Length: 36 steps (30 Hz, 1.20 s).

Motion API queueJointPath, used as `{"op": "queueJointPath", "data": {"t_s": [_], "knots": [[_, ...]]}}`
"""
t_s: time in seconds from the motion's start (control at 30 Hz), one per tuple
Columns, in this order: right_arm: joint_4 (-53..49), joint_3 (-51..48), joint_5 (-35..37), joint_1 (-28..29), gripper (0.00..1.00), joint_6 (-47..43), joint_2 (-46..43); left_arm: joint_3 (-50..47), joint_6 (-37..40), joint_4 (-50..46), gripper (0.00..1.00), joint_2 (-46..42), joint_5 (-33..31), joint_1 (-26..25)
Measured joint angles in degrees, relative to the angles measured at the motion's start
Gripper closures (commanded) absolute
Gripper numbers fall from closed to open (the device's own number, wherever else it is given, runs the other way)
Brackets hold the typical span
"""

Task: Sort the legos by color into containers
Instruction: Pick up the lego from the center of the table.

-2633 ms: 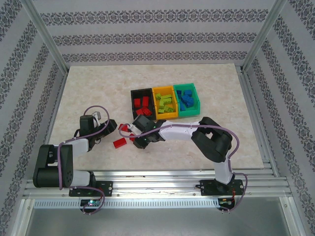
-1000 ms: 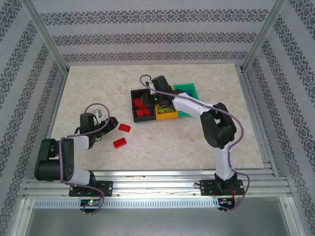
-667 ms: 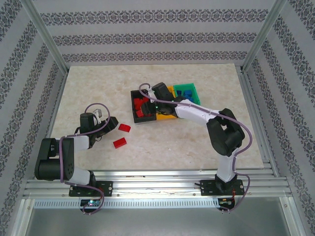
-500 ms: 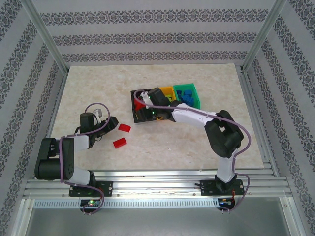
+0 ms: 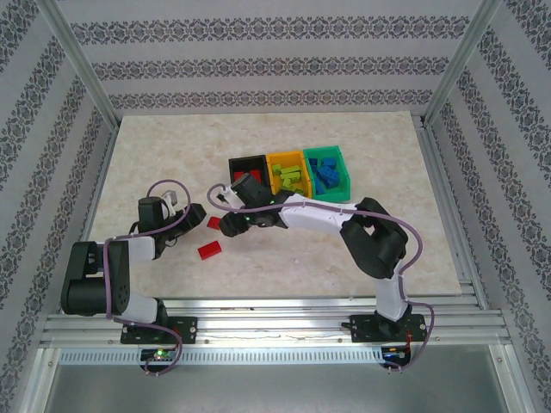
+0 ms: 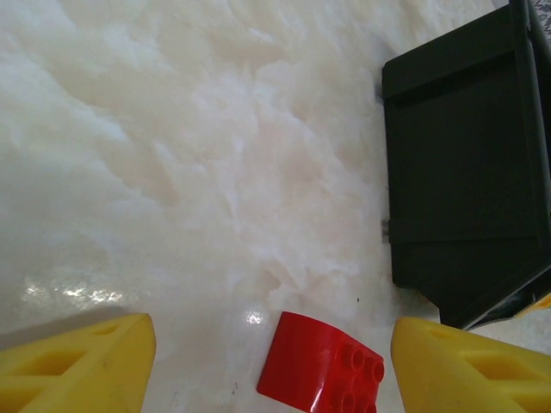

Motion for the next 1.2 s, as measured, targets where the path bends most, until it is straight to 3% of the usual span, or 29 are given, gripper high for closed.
{"op": "queueJointPath", "data": {"t_s": [0.53, 1.2], "knots": [[-8.37, 13.68, 4.79, 1.49, 0.48, -3.87, 9.6, -2.47, -0.44, -3.52, 0.26, -7.13, -4.39, 3.04], [-16.96, 25.9, 12.35, 3.04, 0.42, -8.35, 19.19, -2.73, -0.85, -3.91, 0.26, -7.21, -4.81, 3.41]]}}
